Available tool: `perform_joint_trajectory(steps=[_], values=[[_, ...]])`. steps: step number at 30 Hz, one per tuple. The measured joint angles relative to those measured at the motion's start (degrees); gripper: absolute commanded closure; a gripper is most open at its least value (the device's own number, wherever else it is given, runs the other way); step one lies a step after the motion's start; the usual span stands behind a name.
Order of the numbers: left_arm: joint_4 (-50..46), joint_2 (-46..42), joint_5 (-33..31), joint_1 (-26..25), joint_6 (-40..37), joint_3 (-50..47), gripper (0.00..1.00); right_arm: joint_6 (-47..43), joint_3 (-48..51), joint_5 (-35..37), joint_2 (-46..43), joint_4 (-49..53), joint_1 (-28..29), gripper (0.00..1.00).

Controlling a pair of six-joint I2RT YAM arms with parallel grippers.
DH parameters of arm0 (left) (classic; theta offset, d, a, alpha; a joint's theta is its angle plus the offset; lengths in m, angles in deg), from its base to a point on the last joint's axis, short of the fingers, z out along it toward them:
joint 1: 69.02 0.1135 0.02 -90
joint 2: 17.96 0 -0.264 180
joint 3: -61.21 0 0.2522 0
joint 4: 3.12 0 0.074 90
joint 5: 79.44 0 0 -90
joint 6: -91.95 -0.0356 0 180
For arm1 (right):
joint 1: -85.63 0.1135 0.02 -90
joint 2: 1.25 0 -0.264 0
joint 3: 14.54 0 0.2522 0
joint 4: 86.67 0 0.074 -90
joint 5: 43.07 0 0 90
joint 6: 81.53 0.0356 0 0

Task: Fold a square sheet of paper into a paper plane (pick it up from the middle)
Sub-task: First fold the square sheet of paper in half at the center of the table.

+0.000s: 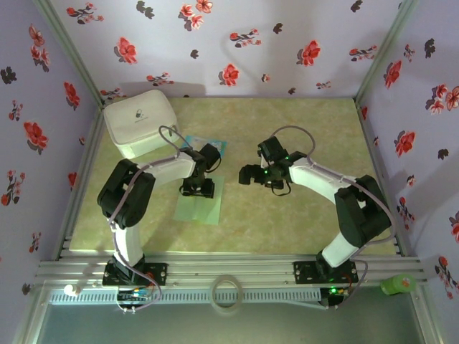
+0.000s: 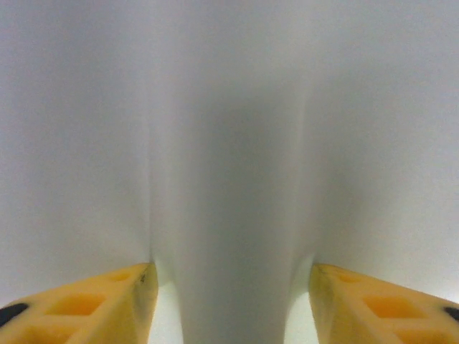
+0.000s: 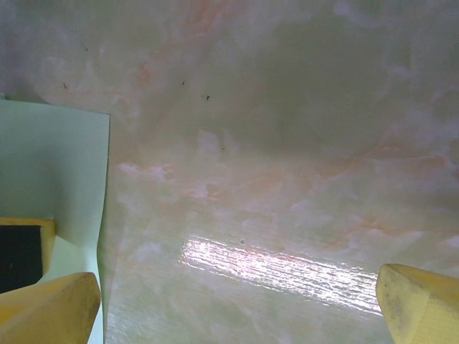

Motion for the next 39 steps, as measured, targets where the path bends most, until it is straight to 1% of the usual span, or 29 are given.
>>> perform_joint_trajectory(steps=[2,5,7,11,16,18,22,26,30,39], values=[[-0.1,0.0,0.0,-0.4,0.2,0.3,0.5,0.0,0.0,1.1,-0.8,0.0,0.0,0.01],[-0.4,0.0,-0.5,-1.0,0.8,1.2,0.56,0.0,0.0,2.5,-2.2,0.0,0.0,0.01],[-0.3,-0.2,-0.7,-1.2,1.1,1.6,0.56,0.0,0.0,3.3,-3.0,0.0,0.0,0.01],[-0.1,-1.1,-1.1,-1.6,1.7,1.9,0.6,0.0,0.0,5.8,-4.4,0.0,0.0,0.01],[0.0,-1.9,-1.0,-1.6,2.8,3.4,0.61,0.3,1.1,9.7,-7.8,0.0,0.0,0.01],[0.1,-2.8,-0.6,-1.7,3.3,3.7,0.62,0.7,1.6,11.4,-9.3,0.0,0.0,0.01],[0.5,-4.7,1.1,-1.7,5.1,4.7,0.62,2.0,2.6,14.2,-11.5,0.0,-0.6,0.01],[2.2,-5.5,4.3,-1.9,6.7,5.4,0.61,3.1,3.8,14.0,-12.2,-0.4,-1.8,0.01],[3.8,-5.6,7.8,-2.0,7.6,6.1,0.61,4.2,4.8,12.3,-12.2,-1.5,-3.2,0.01],[8.3,-5.6,14.9,-2.0,10.0,7.0,0.6,5.0,5.2,8.9,-12.2,-3.1,-4.3,0.01]])
